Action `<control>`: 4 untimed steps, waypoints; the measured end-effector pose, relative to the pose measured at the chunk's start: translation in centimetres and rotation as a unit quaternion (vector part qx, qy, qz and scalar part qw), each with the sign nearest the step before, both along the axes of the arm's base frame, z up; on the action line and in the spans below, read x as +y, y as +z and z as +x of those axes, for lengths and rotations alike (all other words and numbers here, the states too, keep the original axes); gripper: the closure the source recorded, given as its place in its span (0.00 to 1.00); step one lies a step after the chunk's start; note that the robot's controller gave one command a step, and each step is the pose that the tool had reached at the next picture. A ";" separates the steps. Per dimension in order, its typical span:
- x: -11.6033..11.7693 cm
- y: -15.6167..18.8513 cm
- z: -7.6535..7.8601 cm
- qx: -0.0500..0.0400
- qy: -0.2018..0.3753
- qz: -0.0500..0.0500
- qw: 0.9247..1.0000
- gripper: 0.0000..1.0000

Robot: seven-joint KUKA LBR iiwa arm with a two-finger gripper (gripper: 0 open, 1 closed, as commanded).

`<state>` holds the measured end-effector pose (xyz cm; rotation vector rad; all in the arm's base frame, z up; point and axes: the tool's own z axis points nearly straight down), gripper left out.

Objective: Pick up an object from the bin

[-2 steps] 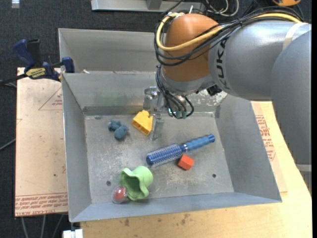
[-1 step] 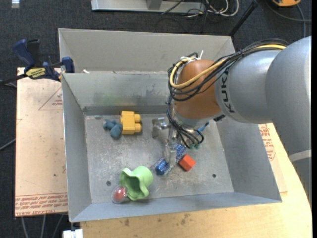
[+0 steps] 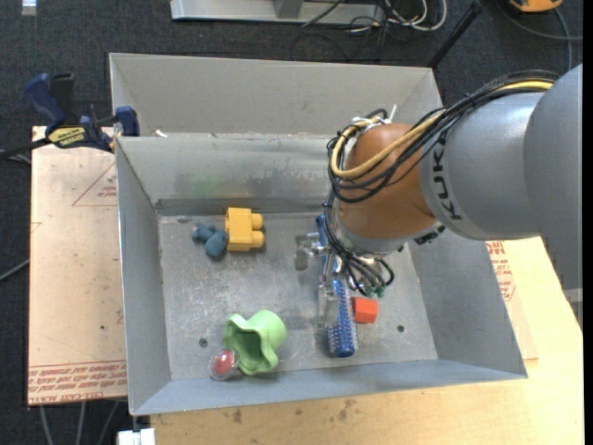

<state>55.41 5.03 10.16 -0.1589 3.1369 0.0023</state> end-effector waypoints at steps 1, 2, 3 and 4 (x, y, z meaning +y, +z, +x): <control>9.7 0.4 -5.2 0.001 0.163 0.001 0.987 0.00; 10.3 -3.0 -6.8 -0.005 0.009 0.001 1.000 0.00; 10.3 -3.0 -6.6 -0.007 0.008 0.002 1.000 0.00; 10.3 -3.1 -6.7 -0.005 0.008 0.001 1.000 1.00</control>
Offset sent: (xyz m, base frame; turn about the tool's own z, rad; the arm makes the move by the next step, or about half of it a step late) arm -0.0518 0.0949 0.0044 -0.3264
